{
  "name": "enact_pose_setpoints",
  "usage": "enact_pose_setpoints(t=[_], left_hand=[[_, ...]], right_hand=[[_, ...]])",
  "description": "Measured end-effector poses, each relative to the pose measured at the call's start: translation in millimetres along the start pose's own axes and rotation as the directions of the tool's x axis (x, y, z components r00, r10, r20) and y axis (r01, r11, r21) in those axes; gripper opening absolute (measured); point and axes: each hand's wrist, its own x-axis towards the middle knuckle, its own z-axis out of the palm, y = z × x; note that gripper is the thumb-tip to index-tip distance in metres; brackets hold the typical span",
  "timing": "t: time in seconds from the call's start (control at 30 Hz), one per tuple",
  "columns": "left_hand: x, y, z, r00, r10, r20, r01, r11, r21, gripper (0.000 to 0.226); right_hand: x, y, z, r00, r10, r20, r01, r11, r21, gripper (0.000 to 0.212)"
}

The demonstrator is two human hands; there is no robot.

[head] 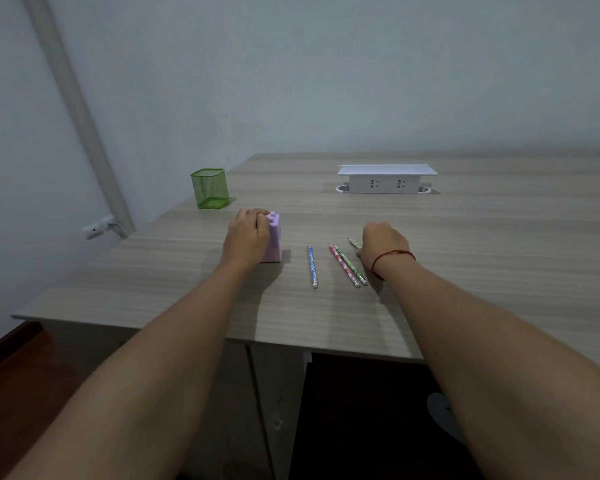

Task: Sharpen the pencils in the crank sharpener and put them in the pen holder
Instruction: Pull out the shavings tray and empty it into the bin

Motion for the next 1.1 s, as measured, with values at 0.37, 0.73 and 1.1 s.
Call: enact_pose_setpoints(t=[0.37,0.73,1.1], left_hand=[[-0.3,0.9,-0.9,1.000,0.007,0.030,-0.007,1.000,0.015,0.041],[-0.3,0.8,-2.2,1.000,-0.004,0.029,0.004,1.000,0.000,0.037],[2.8,-3.6,0.4,0.999,-0.011,0.030,0.011,1.000,-0.012,0.038]], right_hand=[[11.9,-47.4,1.5,0.976,-0.216,0.042,0.203,0.957,0.208,0.038],[13.2,-98.1,25.6,0.928,-0.295,0.226,0.193,0.902,0.385,0.068],[16.8,-106.8,27.0,0.911,-0.336,0.239,0.199,0.866,0.458,0.043]])
